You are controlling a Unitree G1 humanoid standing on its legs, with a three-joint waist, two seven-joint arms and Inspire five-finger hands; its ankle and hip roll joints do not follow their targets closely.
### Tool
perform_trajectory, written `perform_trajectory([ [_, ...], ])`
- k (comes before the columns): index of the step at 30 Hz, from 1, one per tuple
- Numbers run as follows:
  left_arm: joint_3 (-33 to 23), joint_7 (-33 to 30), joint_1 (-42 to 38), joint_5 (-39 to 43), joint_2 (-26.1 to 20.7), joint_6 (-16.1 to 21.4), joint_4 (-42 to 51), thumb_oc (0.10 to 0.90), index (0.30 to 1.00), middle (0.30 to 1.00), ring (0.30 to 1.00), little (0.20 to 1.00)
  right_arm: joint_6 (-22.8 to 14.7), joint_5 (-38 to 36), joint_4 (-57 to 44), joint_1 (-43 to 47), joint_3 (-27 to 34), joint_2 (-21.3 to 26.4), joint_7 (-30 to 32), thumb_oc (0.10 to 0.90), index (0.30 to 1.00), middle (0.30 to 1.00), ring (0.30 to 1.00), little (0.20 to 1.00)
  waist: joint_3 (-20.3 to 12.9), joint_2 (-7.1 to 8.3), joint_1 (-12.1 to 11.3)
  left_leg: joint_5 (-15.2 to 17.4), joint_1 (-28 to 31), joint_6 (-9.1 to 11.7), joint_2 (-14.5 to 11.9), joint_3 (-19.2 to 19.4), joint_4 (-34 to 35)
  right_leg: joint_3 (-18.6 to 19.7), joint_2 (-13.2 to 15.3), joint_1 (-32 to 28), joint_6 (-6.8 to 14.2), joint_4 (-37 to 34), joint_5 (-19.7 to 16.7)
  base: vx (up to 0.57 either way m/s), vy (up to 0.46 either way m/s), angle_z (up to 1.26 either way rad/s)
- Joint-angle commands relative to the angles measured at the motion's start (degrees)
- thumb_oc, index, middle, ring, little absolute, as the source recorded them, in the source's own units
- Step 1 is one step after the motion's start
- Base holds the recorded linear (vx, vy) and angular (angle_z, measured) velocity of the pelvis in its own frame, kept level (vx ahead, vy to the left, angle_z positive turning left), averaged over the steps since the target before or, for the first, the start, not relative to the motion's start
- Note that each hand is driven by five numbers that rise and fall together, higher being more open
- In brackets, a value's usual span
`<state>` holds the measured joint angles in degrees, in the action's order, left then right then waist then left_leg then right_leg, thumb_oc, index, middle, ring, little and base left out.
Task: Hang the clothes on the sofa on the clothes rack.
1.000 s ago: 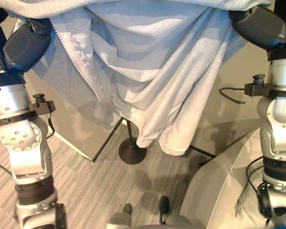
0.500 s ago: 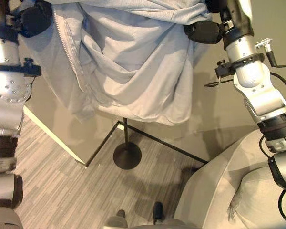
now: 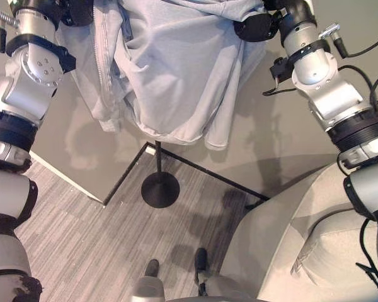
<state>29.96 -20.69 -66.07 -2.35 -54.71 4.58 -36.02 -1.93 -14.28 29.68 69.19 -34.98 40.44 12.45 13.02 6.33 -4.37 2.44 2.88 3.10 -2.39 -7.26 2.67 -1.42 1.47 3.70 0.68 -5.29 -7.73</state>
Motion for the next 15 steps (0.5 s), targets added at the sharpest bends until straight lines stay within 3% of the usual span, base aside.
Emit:
perform_trajectory([
  [1,-9.7,-2.9,-0.1,-0.6,-4.5,-1.8,-1.0,0.4,0.3,0.3,0.3,0.3,0.0,1.5,-0.5,-1.6,9.5,4.4,2.7,0.4,0.3,0.3,0.3,0.3,-1.6,-0.6,-0.9,0.4,2.1,-2.0,-0.7,7.3,2.3,-0.3,4.1,-5.2,0.5,0.3,4.6,0.02,0.014,-0.11],
  [5,-26.0,-2.3,17.9,-0.3,2.2,-1.3,7.8,0.4,0.3,0.3,0.3,0.3,-0.8,2.9,-7.6,-16.0,19.6,-1.0,1.5,0.4,0.3,0.3,0.3,0.3,-2.7,-1.09,-0.8,0.4,2.2,-2.2,-0.2,7.3,2.3,-0.3,4.7,-5.0,0.3,0.3,3.9,0.02,0.013,-0.14],
  [7,-28.1,-2.0,20.6,-0.2,3.9,-1.3,9.3,0.4,0.3,0.3,0.3,0.3,-0.8,3.0,-8.6,-17.9,20.9,-2.2,1.3,0.4,0.3,0.3,0.3,0.3,-3.1,-1.38,-0.6,0.7,2.4,-2.2,-0.3,7.4,2.3,-0.4,4.7,-5.2,0.3,0.3,4.2,0.02,0.01,0.0],
  [8,-33.3,0.6,28.4,1.6,11.4,-0.7,14.7,0.4,0.3,0.3,0.3,0.3,-1.9,2.7,-11.9,-24.0,26.1,-6.8,0.4,0.598,0.596,0.596,0.596,0.596,-3.8,-2.13,-0.7,0.3,2.1,-2.2,0.0,7.6,2.3,-0.8,5.4,-4.8,0.2,0.3,3.6,0.02,0.008,0.05],
  [9,-33.9,0.9,29.7,1.8,12.1,-0.7,15.3,0.4,0.3,0.3,0.3,0.3,-2.0,2.4,-12.6,-25.1,26.7,-7.6,0.4,0.8,0.9,0.9,0.9,0.9,-4.2,-2.39,-0.6,0.5,2.2,-2.1,-0.1,7.6,2.3,-0.9,5.3,-5.0,0.2,0.3,3.9,0.02,0.008,0.07],
  [10,-34.3,1.0,30.4,1.9,12.8,-0.7,15.5,0.505,0.458,0.458,0.458,0.458,-2.2,2.0,-13.2,-25.9,27.6,-8.4,0.3,0.8,0.9,0.9,0.9,0.9,-4.3,-2.54,-0.6,0.5,2.2,-2.1,-0.1,7.7,2.3,-0.9,5.4,-5.0,0.2,0.3,3.9,0.02,0.001,0.07],
  [11,-34.4,1.0,30.5,1.9,12.8,-0.7,15.6,0.758,0.836,0.836,0.836,0.836,-2.1,2.0,-13.3,-26.1,27.6,-8.4,0.3,0.8,0.9,0.9,0.9,0.9,-4.4,-2.53,-0.5,0.5,2.2,-2.1,-0.1,7.6,2.3,-1.0,5.4,-5.0,0.2,0.3,3.9,0.01,0.001,0.07],
  [12,-34.9,1.1,31.6,2.1,13.5,-0.6,15.9,0.8,0.9,0.9,0.9,0.9,-2.3,1.9,-14.5,-27.2,28.4,-9.4,0.2,0.8,0.9,0.9,0.9,0.9,-4.6,-2.68,-0.6,0.5,2.2,-2.0,-0.1,7.7,2.3,-1.1,5.6,-5.1,0.2,0.3,3.7,0.01,0.005,0.1],
  [15,-36.6,1.2,33.9,2.4,14.3,-0.5,17.3,0.8,0.9,0.9,0.9,0.9,-2.7,1.5,-18.3,-29.9,30.8,-11.2,0.2,0.8,0.9,0.9,0.9,0.9,-5.1,-3.01,-0.5,0.6,2.5,-2.0,-0.1,7.7,2.3,-1.1,5.9,-5.5,0.2,0.3,3.5,0.03,-0.001,0.02],
])
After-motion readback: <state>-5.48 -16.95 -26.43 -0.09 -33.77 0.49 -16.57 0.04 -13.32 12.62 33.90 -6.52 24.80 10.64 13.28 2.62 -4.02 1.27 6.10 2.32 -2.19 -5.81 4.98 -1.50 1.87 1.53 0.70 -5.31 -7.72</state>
